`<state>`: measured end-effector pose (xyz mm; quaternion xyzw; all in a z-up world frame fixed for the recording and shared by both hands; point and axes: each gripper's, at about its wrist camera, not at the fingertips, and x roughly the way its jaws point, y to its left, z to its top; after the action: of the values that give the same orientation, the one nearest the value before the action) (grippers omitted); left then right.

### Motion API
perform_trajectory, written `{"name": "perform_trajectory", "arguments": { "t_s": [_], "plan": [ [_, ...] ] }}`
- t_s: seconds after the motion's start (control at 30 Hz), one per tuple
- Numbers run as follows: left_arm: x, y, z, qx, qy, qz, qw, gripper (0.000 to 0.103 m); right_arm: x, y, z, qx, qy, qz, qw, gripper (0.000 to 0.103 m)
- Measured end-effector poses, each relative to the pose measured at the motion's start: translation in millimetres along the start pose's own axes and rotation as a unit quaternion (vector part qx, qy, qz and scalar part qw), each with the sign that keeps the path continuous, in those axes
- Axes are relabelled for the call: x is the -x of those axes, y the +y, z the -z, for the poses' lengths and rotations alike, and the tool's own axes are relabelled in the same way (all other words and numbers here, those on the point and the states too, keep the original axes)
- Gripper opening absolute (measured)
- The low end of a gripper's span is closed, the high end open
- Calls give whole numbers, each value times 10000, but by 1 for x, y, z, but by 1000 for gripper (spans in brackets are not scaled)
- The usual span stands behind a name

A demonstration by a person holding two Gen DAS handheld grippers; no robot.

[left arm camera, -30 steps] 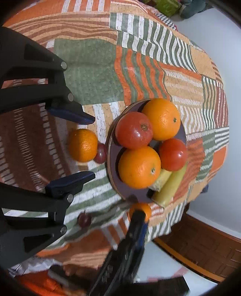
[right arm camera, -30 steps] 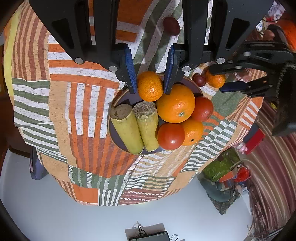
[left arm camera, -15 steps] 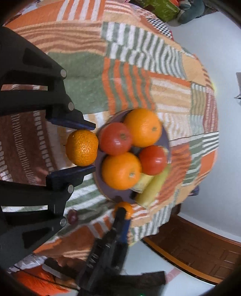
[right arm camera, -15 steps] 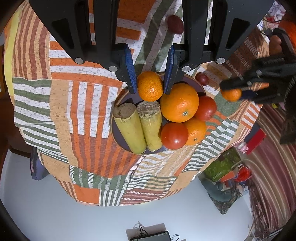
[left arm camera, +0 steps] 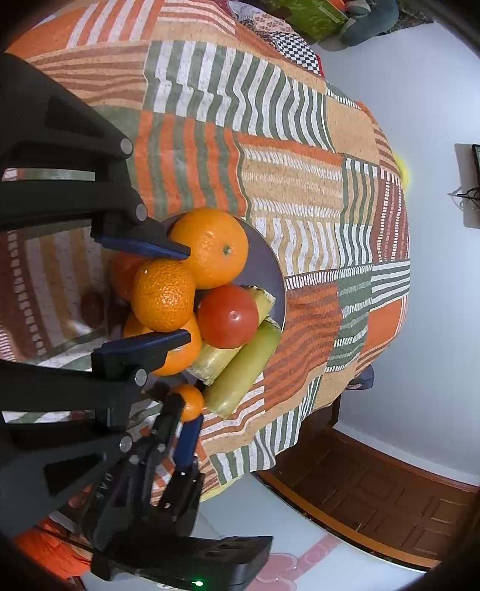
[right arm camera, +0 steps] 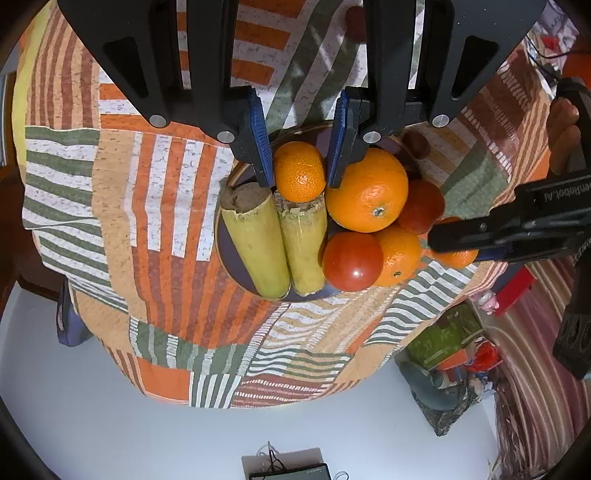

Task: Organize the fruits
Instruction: 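Set the small orange on the plate with the left tool while the right tool sets its orange there, then open both tools and move them to the dark red plums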

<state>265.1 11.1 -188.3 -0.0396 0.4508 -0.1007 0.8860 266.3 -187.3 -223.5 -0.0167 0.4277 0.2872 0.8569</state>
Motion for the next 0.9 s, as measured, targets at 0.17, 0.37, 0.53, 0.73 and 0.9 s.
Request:
{"name": "perform_trajectory", "arguments": {
  "t_s": [0.17, 0.37, 0.53, 0.73, 0.9],
  "plan": [
    [-12, -3, -6, 1, 24, 28, 10000, 38, -7, -2, 2, -40, 61, -45, 10000, 28],
    [-23, -4, -4, -43, 85, -45, 9999, 38, -10, -2, 1, -59, 71, -101, 9999, 28],
    [-22, -3, -2, -25, 94, -99, 9999, 51, -11, -2, 1, -78, 68, -83, 9999, 29],
    [-8, -2, 0, -21, 7, -108, 9999, 56, -8, -3, 2, -136, 162, -88, 9997, 30],
    [8, 0, 6, -37, -9, -157, 9999, 56, 9, -4, 4, -191, 39, -13, 9998, 30]
  ]
}}
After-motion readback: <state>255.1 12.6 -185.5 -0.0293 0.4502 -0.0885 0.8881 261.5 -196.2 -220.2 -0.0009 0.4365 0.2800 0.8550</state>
